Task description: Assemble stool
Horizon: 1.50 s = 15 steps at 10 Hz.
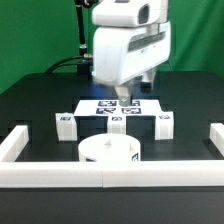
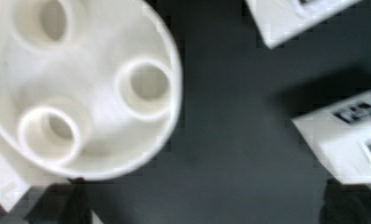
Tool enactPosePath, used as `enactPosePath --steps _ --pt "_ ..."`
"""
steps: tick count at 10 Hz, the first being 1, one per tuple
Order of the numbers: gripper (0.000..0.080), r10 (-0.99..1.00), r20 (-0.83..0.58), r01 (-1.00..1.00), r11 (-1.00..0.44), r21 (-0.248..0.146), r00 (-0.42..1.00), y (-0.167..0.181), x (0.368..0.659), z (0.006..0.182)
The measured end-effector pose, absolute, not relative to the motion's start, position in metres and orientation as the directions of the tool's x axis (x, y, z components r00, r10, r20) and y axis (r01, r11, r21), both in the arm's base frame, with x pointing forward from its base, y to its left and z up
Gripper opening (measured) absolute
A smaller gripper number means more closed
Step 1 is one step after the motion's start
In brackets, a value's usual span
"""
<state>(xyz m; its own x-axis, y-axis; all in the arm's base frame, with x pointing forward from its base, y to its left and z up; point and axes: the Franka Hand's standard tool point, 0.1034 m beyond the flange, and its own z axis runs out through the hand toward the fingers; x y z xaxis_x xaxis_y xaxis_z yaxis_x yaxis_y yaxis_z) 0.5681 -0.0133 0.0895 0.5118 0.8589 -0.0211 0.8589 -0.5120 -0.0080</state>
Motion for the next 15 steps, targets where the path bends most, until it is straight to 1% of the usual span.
enactPosePath --steps 1,2,4,6,8,13,15 --pt "0.0650 0.854 -0.024 0.854 -0.520 -0.017 0.519 -0.018 0.571 0.082" --pt "0.0650 0.853 -0.016 0.853 -0.521 -0.009 0.521 -0.018 0.574 0.073" --pt "0.0650 0.851 -0.020 0.851 -0.524 -0.024 0.524 -0.017 0.569 0.054" --pt "0.0650 0.850 -0.021 0.849 -0.527 -0.031 0.527 -0.020 0.569 0.042" --pt "0.0650 0.846 -0.021 0.846 -0.533 -0.035 0.532 -0.024 0.572 0.035" --pt "0.0650 0.842 -0.031 0.841 -0.539 -0.056 0.538 -0.029 0.566 0.020" --pt "0.0650 0.842 -0.032 0.840 -0.540 -0.057 0.539 -0.029 0.565 0.019"
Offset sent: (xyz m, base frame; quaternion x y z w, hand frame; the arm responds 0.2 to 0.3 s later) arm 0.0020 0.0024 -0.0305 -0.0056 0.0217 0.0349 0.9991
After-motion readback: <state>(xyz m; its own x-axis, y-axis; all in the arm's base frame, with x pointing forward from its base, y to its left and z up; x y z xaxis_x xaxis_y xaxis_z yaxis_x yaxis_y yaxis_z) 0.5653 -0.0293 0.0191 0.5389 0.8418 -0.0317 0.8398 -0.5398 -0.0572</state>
